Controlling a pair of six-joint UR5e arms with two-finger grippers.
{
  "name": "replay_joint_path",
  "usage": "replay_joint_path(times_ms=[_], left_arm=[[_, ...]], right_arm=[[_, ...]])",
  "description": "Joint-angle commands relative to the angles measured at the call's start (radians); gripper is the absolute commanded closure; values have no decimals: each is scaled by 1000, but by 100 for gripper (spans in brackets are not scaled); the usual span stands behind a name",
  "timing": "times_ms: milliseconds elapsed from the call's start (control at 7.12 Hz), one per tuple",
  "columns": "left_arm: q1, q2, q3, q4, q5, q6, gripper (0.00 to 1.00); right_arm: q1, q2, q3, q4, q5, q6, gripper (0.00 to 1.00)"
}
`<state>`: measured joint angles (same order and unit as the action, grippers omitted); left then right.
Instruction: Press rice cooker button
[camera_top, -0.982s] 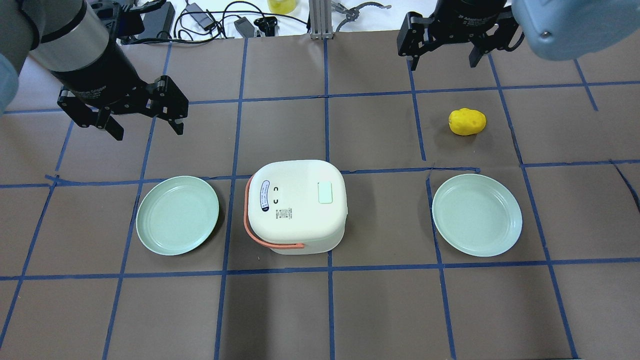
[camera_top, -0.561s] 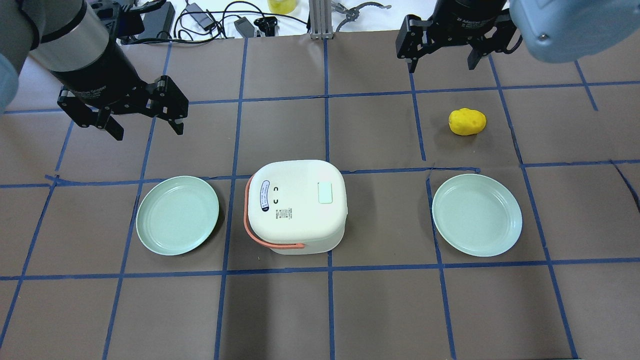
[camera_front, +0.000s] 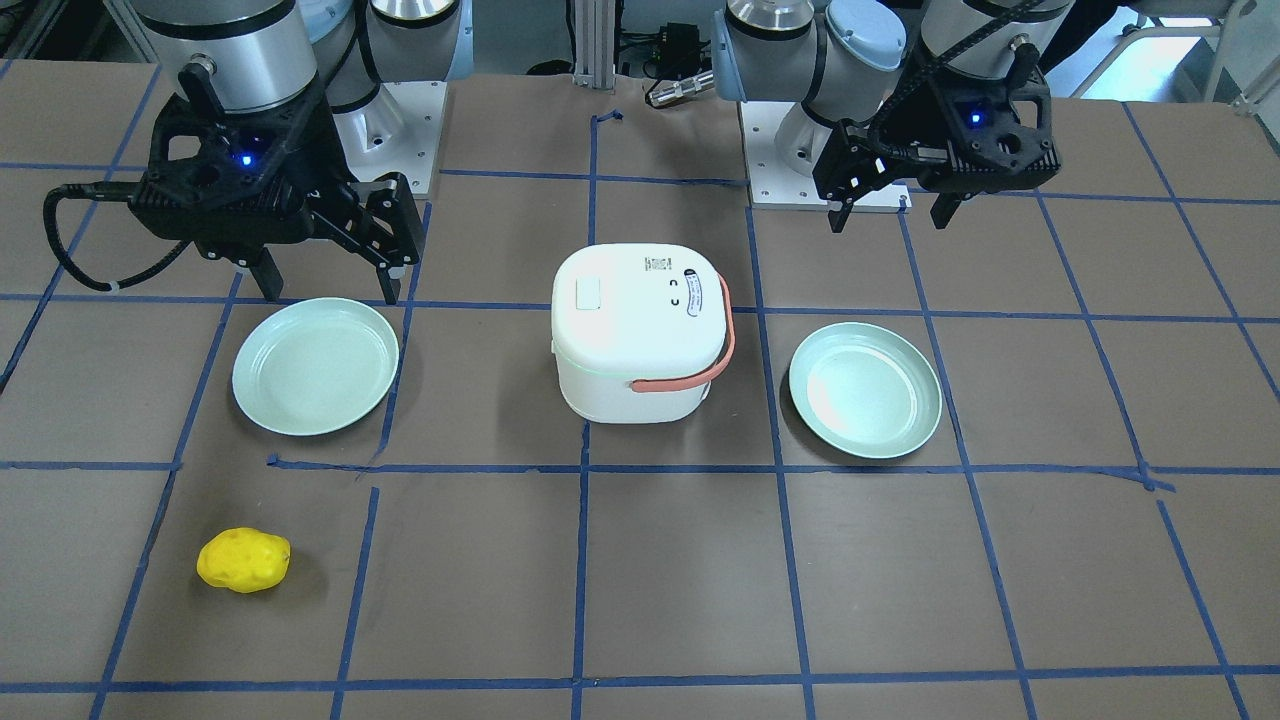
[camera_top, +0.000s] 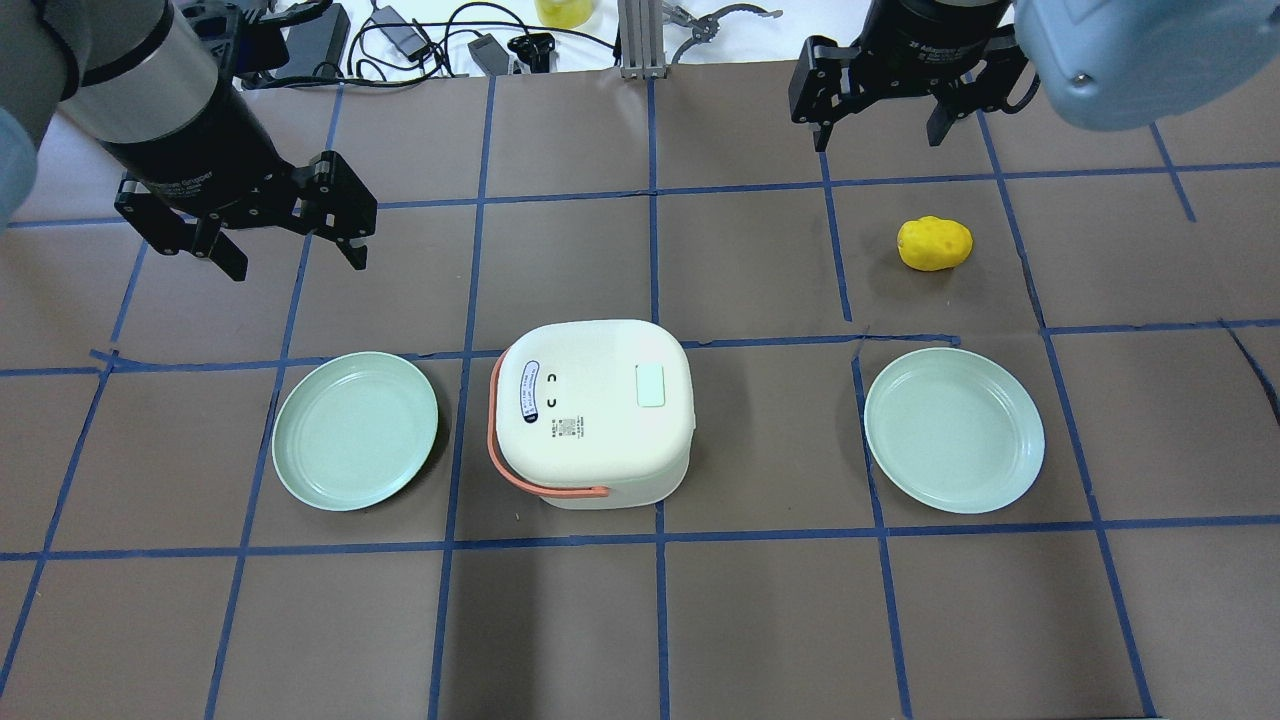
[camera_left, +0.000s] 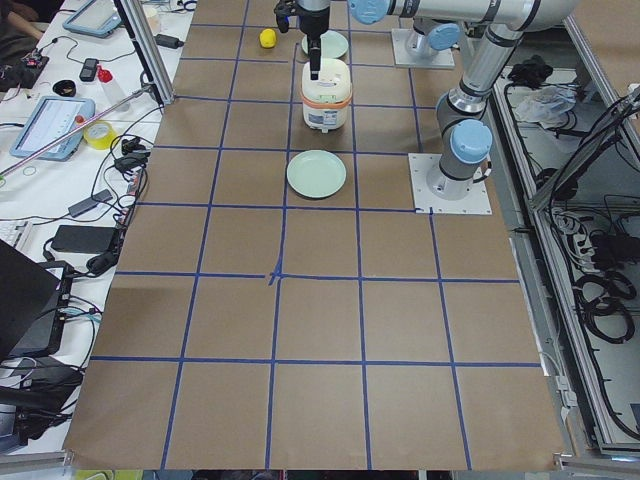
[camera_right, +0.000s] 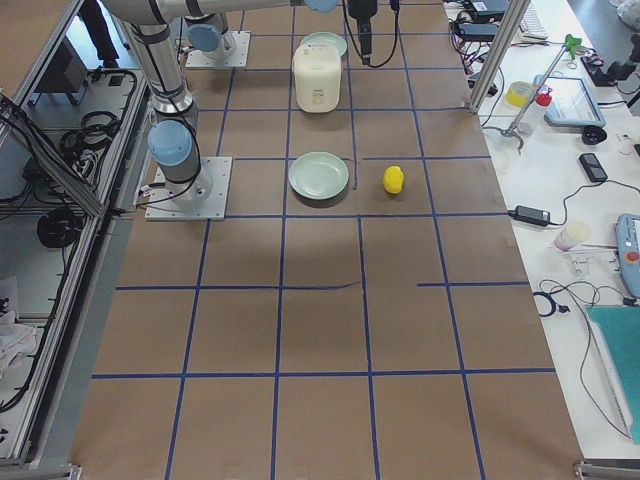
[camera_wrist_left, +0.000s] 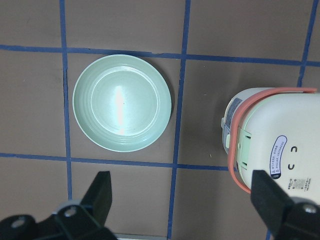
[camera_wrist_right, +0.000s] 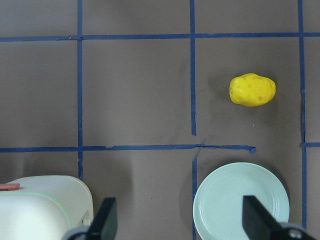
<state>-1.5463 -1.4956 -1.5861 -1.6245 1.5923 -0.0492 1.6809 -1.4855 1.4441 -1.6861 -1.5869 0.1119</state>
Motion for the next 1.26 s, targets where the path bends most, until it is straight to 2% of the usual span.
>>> replay_joint_path(times_ms=[0,140,281,702,1123], left_arm=[[0,0,0,0,0,-1,0],[0,0,0,0,0,-1,0],[0,0,0,0,0,0,0],[0,0,0,0,0,-1,0],[0,0,0,0,0,0,0]], right_arm=[[22,-1,31,-7,16,2,70],[46,1,39,-7,42,3,89],[80,8,42,3,66,11,100],[231,8,174,-24,65,190,100],[304,17,286,-163,68,209,100]])
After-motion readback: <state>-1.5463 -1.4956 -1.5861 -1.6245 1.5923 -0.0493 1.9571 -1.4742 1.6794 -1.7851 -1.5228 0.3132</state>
